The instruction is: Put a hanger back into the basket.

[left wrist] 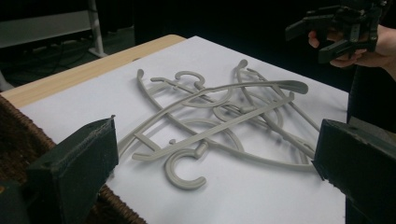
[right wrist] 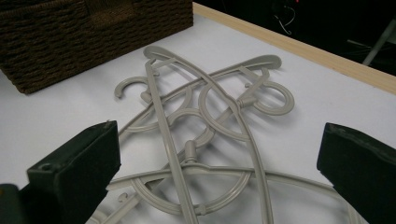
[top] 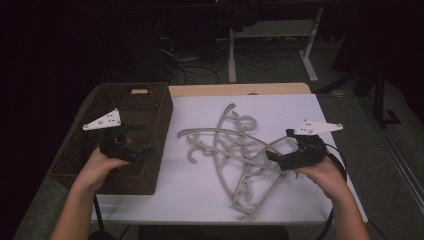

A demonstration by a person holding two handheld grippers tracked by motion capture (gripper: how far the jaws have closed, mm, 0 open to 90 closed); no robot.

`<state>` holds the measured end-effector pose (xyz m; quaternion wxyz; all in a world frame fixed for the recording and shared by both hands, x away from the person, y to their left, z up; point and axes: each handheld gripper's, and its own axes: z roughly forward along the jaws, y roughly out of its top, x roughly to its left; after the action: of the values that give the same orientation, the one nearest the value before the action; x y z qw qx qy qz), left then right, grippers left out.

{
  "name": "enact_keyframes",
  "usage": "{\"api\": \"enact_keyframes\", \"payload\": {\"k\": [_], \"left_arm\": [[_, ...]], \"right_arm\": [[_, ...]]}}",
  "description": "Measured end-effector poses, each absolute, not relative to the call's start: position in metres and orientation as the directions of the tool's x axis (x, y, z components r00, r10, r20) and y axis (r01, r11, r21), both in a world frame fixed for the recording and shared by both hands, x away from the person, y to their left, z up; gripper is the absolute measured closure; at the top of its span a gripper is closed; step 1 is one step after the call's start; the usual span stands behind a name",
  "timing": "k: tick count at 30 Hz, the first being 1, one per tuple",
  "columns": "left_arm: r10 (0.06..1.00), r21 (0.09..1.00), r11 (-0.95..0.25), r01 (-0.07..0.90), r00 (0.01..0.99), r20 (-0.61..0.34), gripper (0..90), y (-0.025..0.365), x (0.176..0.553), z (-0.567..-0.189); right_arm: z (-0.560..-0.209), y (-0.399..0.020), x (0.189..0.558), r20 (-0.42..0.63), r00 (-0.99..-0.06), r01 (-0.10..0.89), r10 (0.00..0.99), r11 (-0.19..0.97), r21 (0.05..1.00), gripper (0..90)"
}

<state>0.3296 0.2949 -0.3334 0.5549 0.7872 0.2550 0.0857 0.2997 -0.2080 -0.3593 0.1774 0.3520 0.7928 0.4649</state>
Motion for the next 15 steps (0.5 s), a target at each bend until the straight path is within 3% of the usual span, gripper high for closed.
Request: {"api": "enact_keyframes", "payload": {"k": [15], "left_arm": [[0.464,0.911,-0.261,0.321,0.869,-0.173,0.0,0.253,0.335,-0.325]], "right_arm": [[-0.382,-0.212,0.289,0.06,-0.67,0.438,0.74,0.329,0.836,0.0]]}}
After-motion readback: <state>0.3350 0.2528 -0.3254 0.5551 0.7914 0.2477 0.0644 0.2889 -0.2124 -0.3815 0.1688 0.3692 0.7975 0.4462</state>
